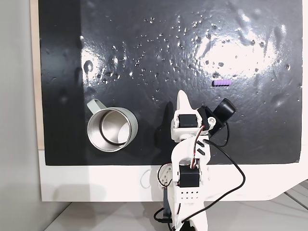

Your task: Grasp a pengrip and put it in the cup.

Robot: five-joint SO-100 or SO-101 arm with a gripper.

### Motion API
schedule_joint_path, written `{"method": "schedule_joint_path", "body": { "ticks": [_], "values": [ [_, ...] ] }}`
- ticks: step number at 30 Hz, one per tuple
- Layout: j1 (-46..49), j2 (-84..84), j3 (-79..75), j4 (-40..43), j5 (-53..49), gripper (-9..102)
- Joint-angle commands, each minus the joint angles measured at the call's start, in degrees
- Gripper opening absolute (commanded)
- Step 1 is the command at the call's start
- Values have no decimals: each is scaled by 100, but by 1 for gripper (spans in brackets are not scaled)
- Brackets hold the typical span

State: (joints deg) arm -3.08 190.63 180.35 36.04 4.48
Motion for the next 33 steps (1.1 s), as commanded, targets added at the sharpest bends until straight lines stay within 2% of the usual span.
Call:
{"method": "schedule_joint_path", "body": {
  "ticks": [1, 13, 16, 21, 29, 33],
  "values": [
    [-176, 62, 237, 26, -211, 0],
    [-176, 62, 211, 26, -229, 0],
    [-79, 62, -149, 246, -211, 0],
    [-79, -141, -1310, 949, -211, 0],
    [431, -2979, -4307, 1942, -202, 0],
    [642, -3902, -5476, 2733, -369, 12]
  ]
}}
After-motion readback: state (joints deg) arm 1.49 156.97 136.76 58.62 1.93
